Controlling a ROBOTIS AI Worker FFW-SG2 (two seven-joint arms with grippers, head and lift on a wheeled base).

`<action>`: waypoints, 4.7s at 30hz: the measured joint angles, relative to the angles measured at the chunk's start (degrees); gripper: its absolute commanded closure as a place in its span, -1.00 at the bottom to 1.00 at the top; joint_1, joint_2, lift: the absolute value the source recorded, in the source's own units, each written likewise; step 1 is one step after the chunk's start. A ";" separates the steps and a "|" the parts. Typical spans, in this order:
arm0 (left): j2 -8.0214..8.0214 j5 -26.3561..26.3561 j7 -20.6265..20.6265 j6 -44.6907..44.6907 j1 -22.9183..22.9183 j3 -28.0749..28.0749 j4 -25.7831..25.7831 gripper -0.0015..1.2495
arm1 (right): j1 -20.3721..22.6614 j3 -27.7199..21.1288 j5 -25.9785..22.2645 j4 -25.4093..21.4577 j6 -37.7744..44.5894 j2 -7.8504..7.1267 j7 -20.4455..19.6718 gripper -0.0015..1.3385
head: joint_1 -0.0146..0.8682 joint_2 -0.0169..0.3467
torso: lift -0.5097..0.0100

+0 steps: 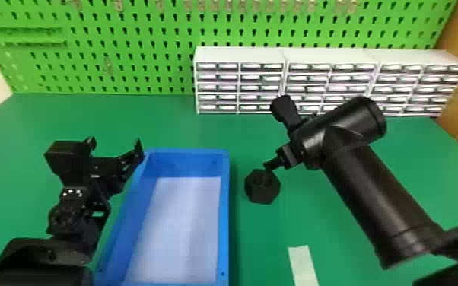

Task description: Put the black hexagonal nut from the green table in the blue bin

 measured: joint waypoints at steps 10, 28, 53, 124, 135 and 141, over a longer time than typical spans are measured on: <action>0.04 -0.25 0.04 0.00 -0.20 -0.04 0.01 -0.60 | -1.53 1.80 -1.90 4.84 -0.55 0.00 0.00 -0.66 | 0.59 -0.62 | 0.59; 0.04 -0.43 0.03 0.00 -0.51 -0.17 0.03 -0.60 | -1.37 0.67 -6.80 8.77 -5.22 0.00 -4.03 -0.65 | 0.59 -0.62 | 0.59; 0.04 -0.43 0.02 0.00 -0.69 -0.32 0.03 -0.60 | -0.56 1.67 -10.20 11.77 -8.54 0.00 -6.62 0.25 | 0.59 -0.62 | 0.59; 0.06 -2.21 -0.05 0.00 -0.06 0.05 -1.61 -0.60 | 11.67 -3.07 -4.39 -38.43 4.52 -0.82 10.11 0.60 | 0.59 -0.62 | 0.59; -0.02 -2.46 0.03 0.00 0.34 1.96 -3.29 -0.60 | 11.21 4.69 -10.22 -39.03 4.07 -1.37 10.09 0.59 | 0.59 -0.62 | 0.59; -0.02 -2.45 0.04 0.00 0.42 3.32 -3.99 -0.60 | 11.12 9.37 -12.23 -38.85 3.75 -1.57 10.02 0.60 | 0.59 -0.62 | 0.59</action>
